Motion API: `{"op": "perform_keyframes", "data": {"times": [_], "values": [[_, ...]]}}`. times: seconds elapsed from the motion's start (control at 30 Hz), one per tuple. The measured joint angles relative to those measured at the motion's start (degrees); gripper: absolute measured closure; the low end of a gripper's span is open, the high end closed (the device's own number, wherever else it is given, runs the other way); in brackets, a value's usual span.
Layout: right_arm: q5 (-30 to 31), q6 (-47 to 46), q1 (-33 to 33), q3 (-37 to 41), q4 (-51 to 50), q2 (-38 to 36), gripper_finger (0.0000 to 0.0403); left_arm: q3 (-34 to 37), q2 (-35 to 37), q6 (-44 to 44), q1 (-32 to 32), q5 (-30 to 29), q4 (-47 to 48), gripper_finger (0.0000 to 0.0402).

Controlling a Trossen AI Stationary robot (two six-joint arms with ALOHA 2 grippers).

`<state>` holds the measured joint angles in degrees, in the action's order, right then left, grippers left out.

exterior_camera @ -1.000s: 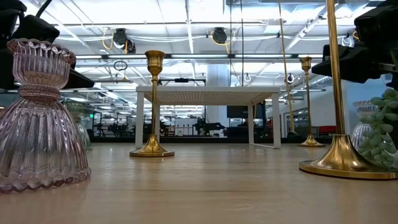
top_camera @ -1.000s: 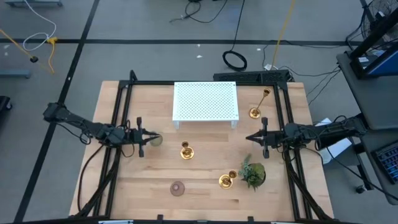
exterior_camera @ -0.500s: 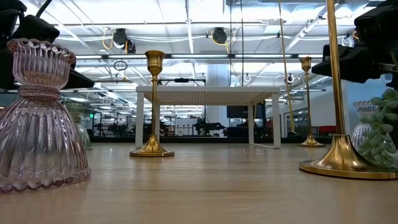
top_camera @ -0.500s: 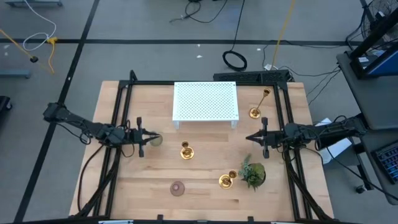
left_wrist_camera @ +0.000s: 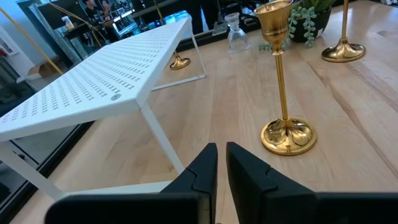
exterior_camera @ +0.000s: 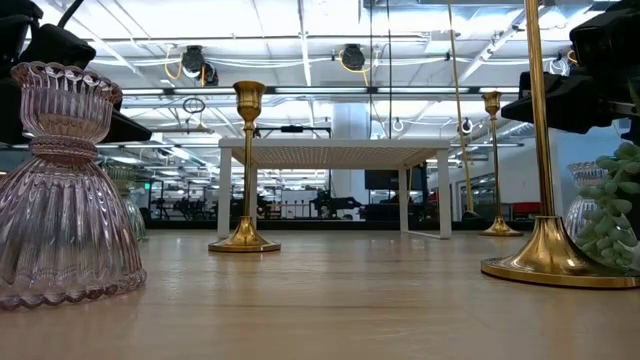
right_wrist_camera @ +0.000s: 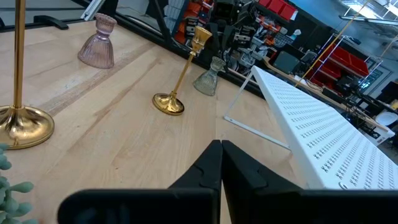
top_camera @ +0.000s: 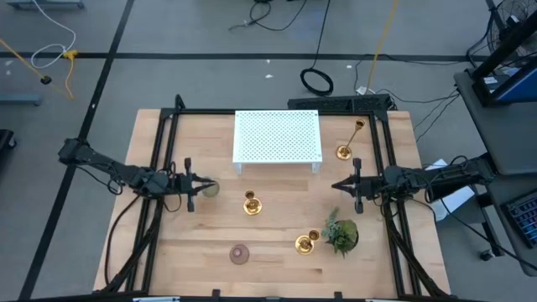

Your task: Pick & Place candle stick holders

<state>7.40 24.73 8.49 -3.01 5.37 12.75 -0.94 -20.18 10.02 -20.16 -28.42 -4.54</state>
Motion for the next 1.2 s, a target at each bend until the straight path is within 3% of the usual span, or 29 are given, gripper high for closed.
{"op": "perform_keyframes", "data": {"times": [1.03,1.2], "values": [[0.02,0.60,0.02,0.00,0.19,0.02,0.0403,-0.01,0.00,0.00,0.00,0.00,0.00,0.0360],[0.02,4.79,0.01,0.01,3.96,0.00,0.0403,-0.01,0.00,-1.09,0.02,-5.68,-3.87,0.0360]]}}
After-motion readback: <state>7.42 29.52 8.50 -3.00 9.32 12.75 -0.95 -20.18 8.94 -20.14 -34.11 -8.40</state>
